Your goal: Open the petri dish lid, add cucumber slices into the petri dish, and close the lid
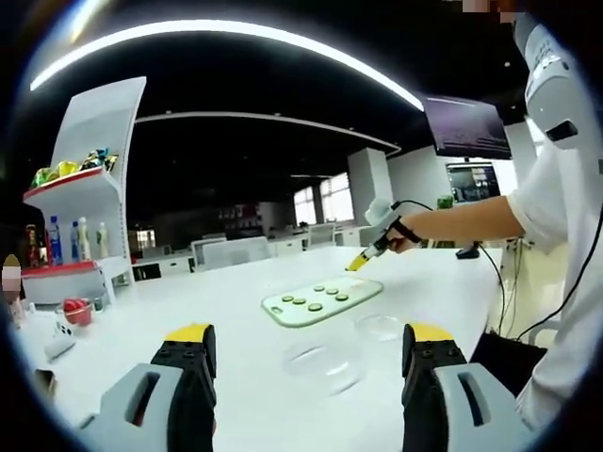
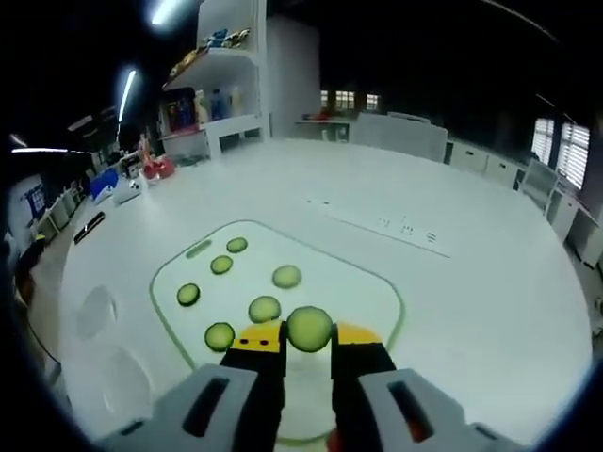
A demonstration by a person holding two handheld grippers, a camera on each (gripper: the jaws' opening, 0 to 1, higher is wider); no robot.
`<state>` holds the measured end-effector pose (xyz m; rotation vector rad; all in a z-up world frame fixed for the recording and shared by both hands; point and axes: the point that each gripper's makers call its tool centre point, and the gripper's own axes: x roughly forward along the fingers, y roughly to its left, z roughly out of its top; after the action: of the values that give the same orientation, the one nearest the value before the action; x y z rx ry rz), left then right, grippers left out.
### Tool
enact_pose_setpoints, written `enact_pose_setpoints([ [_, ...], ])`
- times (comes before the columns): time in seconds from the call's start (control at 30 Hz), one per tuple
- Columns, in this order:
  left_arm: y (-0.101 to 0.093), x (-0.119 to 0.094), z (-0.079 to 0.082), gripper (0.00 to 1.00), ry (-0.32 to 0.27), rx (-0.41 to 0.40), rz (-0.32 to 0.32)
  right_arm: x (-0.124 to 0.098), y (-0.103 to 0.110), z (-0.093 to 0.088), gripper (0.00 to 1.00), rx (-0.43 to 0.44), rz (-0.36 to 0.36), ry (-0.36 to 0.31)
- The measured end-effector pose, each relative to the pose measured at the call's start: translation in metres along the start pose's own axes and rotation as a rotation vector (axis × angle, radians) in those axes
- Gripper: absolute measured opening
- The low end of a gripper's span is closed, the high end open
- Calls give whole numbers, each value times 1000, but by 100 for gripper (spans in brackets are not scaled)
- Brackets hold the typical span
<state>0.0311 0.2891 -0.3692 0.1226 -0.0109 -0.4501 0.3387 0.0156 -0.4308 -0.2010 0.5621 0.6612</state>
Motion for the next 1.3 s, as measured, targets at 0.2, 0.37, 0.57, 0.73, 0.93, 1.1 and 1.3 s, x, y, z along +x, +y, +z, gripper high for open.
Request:
enact_pose_setpoints([
  [0.2, -5, 1, 0, 81, 16, 12, -20, -17, 8, 26, 18, -28, 20, -53],
  [0.37, -6, 3, -1, 81, 30, 19, -29, -41, 39, 44, 18, -68, 72, -104],
  [0.57, -8, 3, -8, 80, 60, 8, -38, -64, 67, 66, 18, -115, 130, -170],
  [0.73, -9, 2, -15, 80, 89, 8, -42, -78, 86, 79, 18, -161, 173, -204],
  [0.93, -3, 0, -18, 81, 106, -3, -27, -96, 118, 78, 18, -216, 227, -211],
  [1.1, -1, 0, -20, 81, 113, -6, -24, -100, 136, 72, 18, -238, 270, -197],
  [1.3, -3, 0, -21, 81, 122, -5, -29, -103, 149, 61, 18, -258, 301, -182],
])
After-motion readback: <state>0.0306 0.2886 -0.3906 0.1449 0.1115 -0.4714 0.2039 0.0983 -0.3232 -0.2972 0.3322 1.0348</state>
